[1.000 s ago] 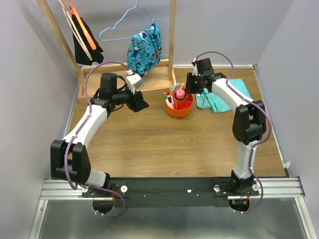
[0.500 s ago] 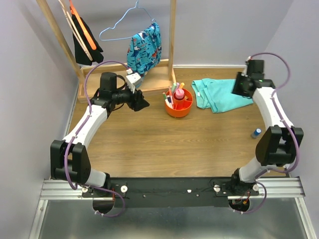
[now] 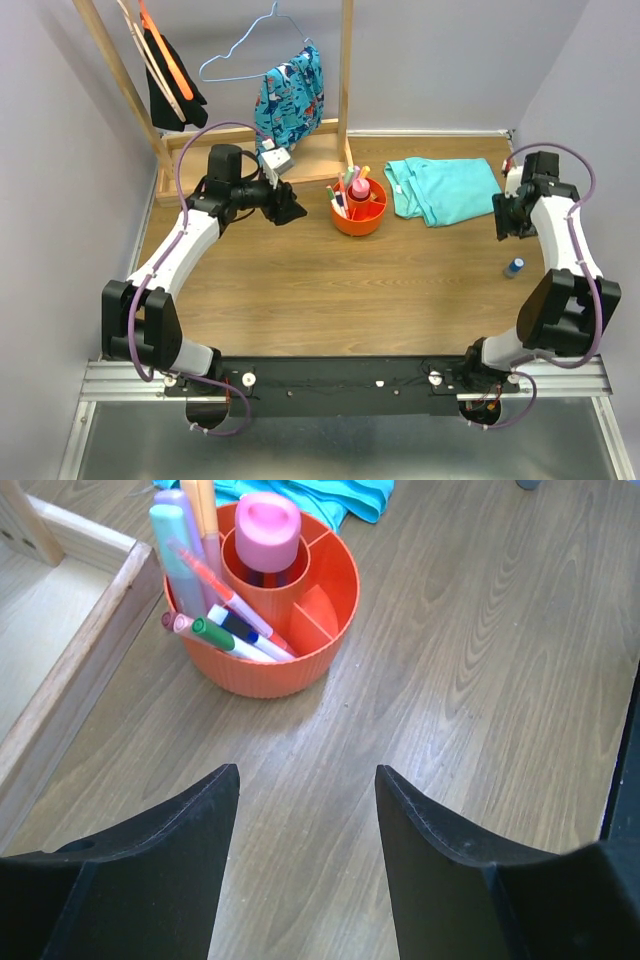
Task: Sort the stationery into containers
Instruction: Pick up the stationery from the center of the board.
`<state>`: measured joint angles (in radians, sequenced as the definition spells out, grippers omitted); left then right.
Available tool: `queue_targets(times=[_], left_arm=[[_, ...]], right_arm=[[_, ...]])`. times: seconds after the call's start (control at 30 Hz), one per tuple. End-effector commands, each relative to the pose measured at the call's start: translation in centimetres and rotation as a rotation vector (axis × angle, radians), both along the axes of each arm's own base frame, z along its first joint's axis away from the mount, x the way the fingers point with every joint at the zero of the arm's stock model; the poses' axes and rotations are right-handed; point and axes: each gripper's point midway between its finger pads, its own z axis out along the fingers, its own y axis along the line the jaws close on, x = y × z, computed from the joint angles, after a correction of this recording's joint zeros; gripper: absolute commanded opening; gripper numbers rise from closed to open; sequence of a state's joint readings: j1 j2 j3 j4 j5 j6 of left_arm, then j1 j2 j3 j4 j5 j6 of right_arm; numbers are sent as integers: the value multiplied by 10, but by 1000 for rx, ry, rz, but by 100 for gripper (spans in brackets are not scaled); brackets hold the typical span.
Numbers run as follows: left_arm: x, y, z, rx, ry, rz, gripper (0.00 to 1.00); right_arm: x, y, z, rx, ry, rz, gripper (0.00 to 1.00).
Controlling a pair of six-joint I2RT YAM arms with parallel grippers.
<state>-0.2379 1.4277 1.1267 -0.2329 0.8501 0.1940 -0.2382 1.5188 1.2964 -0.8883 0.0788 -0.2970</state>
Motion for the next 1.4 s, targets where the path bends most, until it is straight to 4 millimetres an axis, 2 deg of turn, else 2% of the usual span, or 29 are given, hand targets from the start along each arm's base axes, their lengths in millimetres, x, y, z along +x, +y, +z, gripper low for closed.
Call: queue_targets(times=[0.0,0.17,0.33,0.57,0.73,1.17,1.37], left_arm=[[-1,-8,10,33,-23,-59,66],[4,-6,9,94,-39,-80,66],[5,1,3,165,-52,-86,66],[8,9,-9,247,-65,-94,68],[6,4,-12,266,-71,-109,69],[2,-1,-21,294,-71,-130,69],[3,-4,-22,292,-69,-133,69]], right_arm=[[-22,-12,2,-88,19,75,57],[-37,-20,-12,-62,53,75,60],[-48,-40,-27,14,71,8,61],[-49,-46,-40,93,65,-1,60],[-49,-40,-52,165,88,0,60],[-36,-44,-73,223,118,-39,59],[-32,-46,-74,220,111,-45,50]])
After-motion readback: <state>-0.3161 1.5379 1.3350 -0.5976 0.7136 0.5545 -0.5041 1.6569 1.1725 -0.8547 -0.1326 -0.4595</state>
